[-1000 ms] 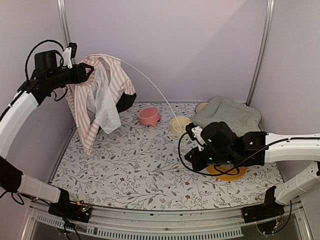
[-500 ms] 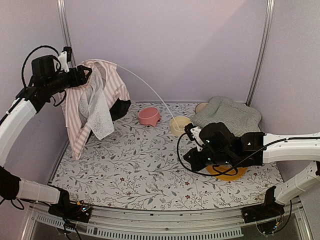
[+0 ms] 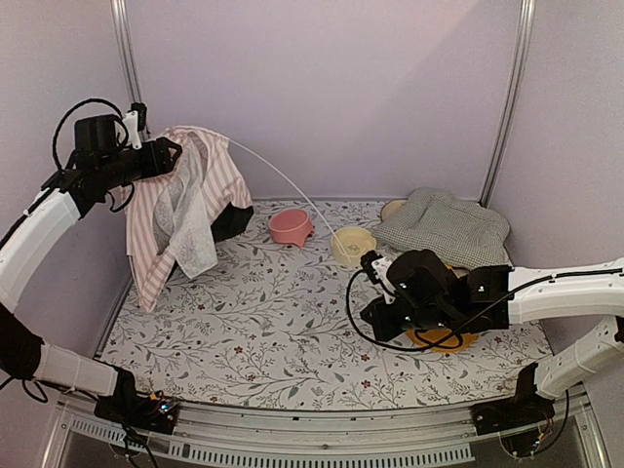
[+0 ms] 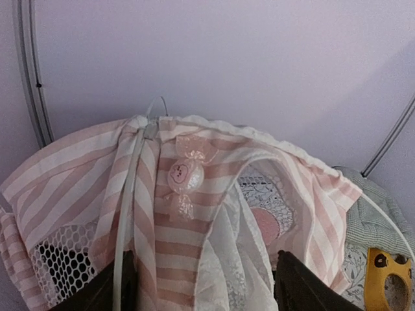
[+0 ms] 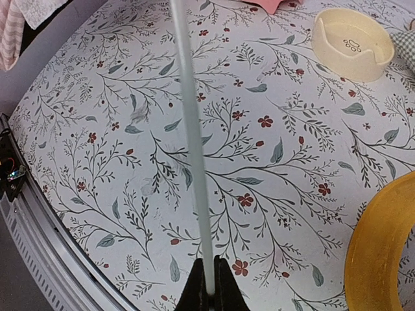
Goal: Set up the pet tent
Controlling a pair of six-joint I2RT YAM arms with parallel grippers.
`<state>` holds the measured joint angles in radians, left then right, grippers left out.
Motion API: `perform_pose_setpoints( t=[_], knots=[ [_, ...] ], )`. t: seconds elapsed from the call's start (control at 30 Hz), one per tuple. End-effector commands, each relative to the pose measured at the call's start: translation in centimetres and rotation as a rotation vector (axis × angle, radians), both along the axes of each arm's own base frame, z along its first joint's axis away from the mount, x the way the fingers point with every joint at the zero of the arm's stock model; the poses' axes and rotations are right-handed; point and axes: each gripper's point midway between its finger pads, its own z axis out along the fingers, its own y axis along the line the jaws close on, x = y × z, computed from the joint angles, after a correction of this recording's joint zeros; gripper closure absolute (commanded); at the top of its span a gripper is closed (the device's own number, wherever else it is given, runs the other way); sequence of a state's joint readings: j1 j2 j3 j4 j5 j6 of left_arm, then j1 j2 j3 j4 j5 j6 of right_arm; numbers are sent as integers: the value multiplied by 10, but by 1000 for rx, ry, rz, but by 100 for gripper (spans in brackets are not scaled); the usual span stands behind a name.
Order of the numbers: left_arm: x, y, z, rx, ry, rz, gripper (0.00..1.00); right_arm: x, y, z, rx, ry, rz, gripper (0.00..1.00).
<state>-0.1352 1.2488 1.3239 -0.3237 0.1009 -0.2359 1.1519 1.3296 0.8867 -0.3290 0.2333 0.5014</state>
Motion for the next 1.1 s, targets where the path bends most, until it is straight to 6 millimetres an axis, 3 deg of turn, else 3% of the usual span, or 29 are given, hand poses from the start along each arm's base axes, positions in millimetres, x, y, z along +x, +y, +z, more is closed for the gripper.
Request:
perform_pose_setpoints(
  t=[0.0,0.1,0.23,0.47,0.6,0.77,0.97,1.07],
  knots=[
    [3,-14,-18,-23,51,-89,27,10,3,23,73,-51,-56,100],
    [3,-3,-26,-4,77,-33,26,12,-3,18,45,-50,-75,100],
    [0,34,-40,43,102,107,24,15,-14,10,22,-43,-98,100],
    [-13,54,-48,99,93,163,20,17,-19,1,-1,-37,-101,100],
    [-25,50,-35,97,28,135,18,16,-17,-2,-10,-28,-92,100],
    [-32,19,-32,58,6,-3,24,15,-11,-1,-13,-18,-66,100],
    [-36,-56,-39,32,-77,-165,28,14,-4,9,1,-19,-38,100],
    [-28,-93,-41,22,-129,-230,28,12,-2,13,6,-18,-27,100]
  ],
)
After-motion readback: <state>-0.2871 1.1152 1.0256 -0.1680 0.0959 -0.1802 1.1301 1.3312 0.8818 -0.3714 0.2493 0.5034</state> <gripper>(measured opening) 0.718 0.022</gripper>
